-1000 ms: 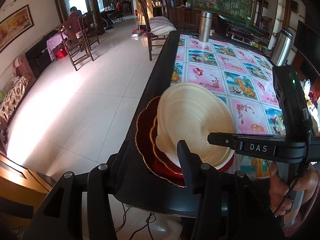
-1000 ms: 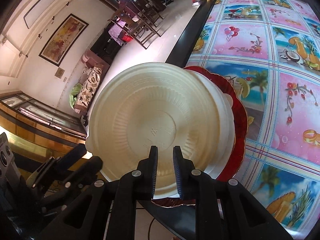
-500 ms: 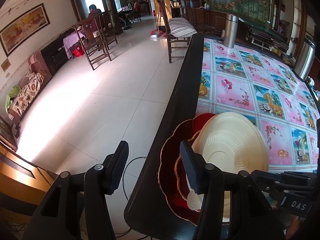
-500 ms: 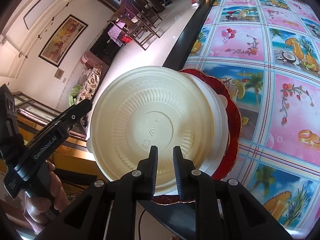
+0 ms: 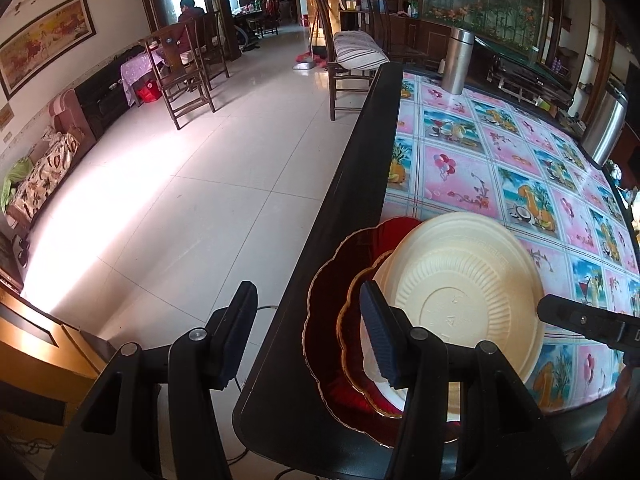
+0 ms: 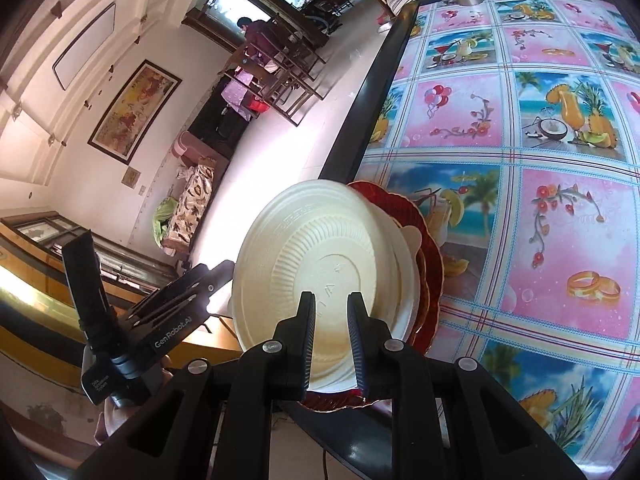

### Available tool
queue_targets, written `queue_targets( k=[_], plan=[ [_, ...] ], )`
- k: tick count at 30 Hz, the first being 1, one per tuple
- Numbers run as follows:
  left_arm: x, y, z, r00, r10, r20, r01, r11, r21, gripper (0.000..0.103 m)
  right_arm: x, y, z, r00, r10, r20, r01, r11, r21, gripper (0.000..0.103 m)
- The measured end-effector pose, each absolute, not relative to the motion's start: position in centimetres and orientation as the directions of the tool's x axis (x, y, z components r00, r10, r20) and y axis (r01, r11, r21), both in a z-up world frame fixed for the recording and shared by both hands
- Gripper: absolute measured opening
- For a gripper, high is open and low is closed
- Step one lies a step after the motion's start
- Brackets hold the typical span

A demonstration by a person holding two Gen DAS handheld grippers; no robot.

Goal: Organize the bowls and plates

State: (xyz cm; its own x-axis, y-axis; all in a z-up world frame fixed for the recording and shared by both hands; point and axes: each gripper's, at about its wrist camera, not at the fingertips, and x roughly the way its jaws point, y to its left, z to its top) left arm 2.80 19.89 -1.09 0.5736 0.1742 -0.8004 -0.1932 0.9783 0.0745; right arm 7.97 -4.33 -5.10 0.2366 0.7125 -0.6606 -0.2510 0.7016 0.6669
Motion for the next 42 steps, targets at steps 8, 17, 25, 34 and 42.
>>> queue_targets(
  k=[8,17,25,34,42],
  plan=[
    [1.5,14.3,1.3,0.671,0.181,-0.719,-0.122,0.984,0.133,0.052,8.8,-8.4,-5.2,0.289,0.714,-0.638,-0.188,0.695,0.694,0.02],
    [1.6,5.0,1.9,0.752,0.085,-0.653,0.0,0.992,0.129,0.061,8.9,-16.6,-5.4,0.4,0.675,-0.621,-0.092,0.703,0.705,0.022],
    [3.0,-2.1,0.7,0.736,-0.019,-0.677,0.095,0.993,0.076,0.061,7.8,-26.6,-5.7,0.552,0.531,-0.643,0.032,0.758,0.652,0.027],
    [3.1,-6.9,0.3,0.723,-0.059,-0.689,0.153,0.985,0.076,0.061,6.1,-33.3,-6.8,0.607,0.447,-0.657,0.103,0.776,0.623,0.03],
    [0.8,-3.8,0.5,0.772,0.035,-0.634,0.029,0.996,0.09,0.062,4.0,-29.2,-5.3,0.638,0.47,-0.61,-0.088,0.832,0.548,0.034]
  ],
)
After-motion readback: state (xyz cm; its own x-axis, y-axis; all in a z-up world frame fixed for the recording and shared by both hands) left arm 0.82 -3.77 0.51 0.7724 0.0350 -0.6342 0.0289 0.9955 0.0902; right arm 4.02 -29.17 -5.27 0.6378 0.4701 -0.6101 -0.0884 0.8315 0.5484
